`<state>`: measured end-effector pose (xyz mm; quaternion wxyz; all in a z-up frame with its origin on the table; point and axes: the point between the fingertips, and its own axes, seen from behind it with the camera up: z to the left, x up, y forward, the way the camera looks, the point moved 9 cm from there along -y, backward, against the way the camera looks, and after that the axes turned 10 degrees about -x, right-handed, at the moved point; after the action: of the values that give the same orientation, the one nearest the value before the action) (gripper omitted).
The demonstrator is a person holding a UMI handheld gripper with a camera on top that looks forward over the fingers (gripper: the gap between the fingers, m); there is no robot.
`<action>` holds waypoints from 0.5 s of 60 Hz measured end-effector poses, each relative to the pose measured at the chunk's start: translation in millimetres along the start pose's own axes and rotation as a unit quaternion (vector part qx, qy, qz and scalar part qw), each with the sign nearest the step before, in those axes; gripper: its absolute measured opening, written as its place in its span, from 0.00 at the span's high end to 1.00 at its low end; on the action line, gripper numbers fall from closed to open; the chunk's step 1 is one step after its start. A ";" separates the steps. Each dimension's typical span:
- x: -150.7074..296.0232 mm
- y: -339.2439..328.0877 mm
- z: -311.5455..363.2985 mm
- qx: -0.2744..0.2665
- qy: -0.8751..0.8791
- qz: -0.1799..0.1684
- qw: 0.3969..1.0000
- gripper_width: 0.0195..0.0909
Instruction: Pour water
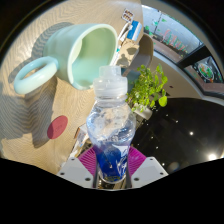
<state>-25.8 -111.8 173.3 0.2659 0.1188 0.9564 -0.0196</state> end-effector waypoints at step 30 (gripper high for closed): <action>-60.7 -1.6 -62.1 0.079 0.526 -0.033 0.846 0.75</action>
<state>-7.1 -120.2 257.7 -0.2887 0.1002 0.9514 -0.0387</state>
